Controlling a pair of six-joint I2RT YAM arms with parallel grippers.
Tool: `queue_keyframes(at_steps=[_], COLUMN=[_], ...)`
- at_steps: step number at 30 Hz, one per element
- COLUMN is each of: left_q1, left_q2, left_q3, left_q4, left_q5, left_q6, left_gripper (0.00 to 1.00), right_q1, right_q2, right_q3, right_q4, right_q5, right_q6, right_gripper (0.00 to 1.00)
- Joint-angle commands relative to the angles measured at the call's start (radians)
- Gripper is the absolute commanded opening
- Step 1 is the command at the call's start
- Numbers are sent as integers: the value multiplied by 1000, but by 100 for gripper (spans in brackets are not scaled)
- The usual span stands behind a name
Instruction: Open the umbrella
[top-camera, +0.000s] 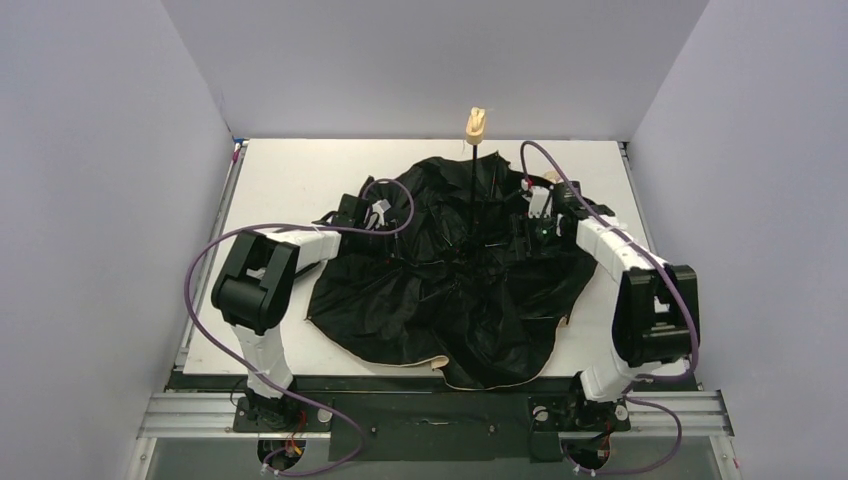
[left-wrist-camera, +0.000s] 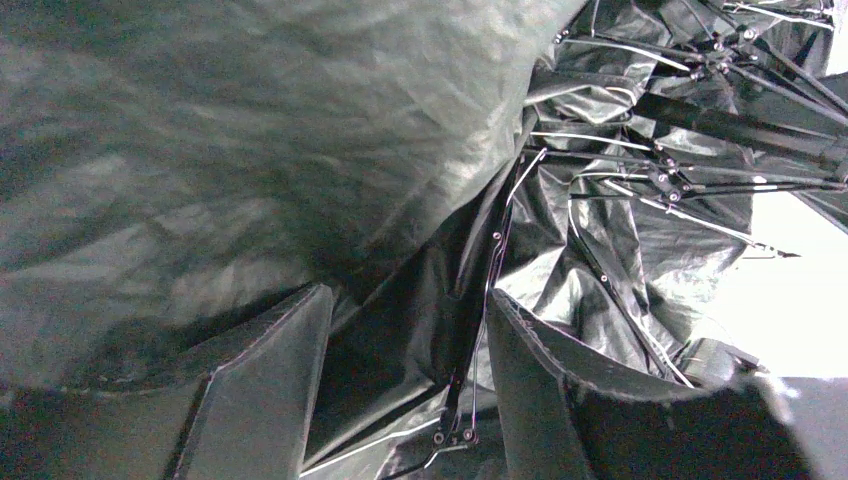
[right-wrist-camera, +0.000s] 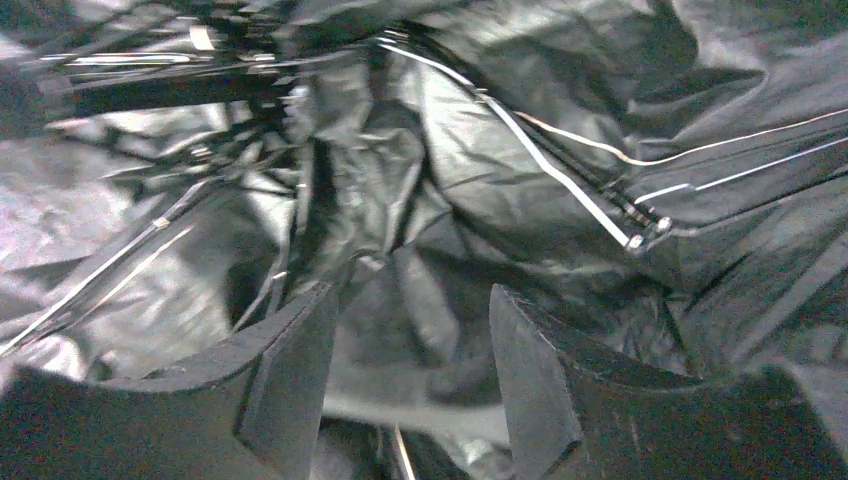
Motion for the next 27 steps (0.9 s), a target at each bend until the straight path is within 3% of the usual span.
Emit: queue_keyframes(at_steps=[1, 7, 11, 17, 27], left_q1=[13, 6, -31, -112, -57], left_q2=[-93, -237, -262, -201, -43], left_q3=[-20, -23, 5, -36, -132], left_q4=[32, 190, 192, 218, 237], left_q5=[1, 50, 65, 52, 23], left_q6=[49, 9, -2, -58, -118], left_gripper=[56, 57, 57, 55, 53], right_q1=[6, 58, 149, 184, 82], right_q2=[-152, -231, -245, -172, -41], right_q3=[29, 43, 7, -65, -199], right_q4=[-38, -40, -6, 43, 39], right_q5=[-107, -203, -221, -234, -180], right_q6=[-53, 68, 120, 156, 148], right_gripper=[54, 49, 43, 36, 31])
